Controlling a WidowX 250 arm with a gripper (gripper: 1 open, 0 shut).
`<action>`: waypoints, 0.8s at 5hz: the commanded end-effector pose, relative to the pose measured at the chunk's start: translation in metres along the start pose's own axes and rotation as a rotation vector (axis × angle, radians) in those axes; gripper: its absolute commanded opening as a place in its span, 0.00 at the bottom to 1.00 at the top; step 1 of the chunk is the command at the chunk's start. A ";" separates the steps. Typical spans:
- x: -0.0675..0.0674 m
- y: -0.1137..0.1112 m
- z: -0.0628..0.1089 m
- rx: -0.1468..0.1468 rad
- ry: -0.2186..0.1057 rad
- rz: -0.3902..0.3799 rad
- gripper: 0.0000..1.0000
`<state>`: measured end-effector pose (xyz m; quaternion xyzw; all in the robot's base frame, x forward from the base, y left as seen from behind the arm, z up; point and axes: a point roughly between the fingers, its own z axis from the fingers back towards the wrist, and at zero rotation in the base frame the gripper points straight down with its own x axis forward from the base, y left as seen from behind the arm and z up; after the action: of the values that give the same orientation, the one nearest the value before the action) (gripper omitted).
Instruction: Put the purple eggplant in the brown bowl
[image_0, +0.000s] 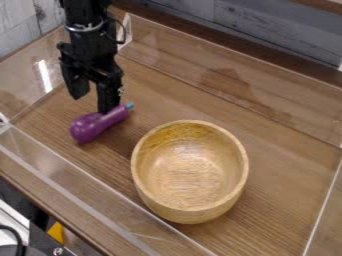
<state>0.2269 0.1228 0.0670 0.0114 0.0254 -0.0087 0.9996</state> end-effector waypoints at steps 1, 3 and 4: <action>0.001 0.006 0.001 0.010 -0.028 -0.003 1.00; 0.002 0.010 -0.012 0.003 -0.046 -0.011 1.00; 0.002 0.011 -0.017 -0.002 -0.058 -0.014 1.00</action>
<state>0.2261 0.1301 0.0423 0.0008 0.0094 -0.0173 0.9998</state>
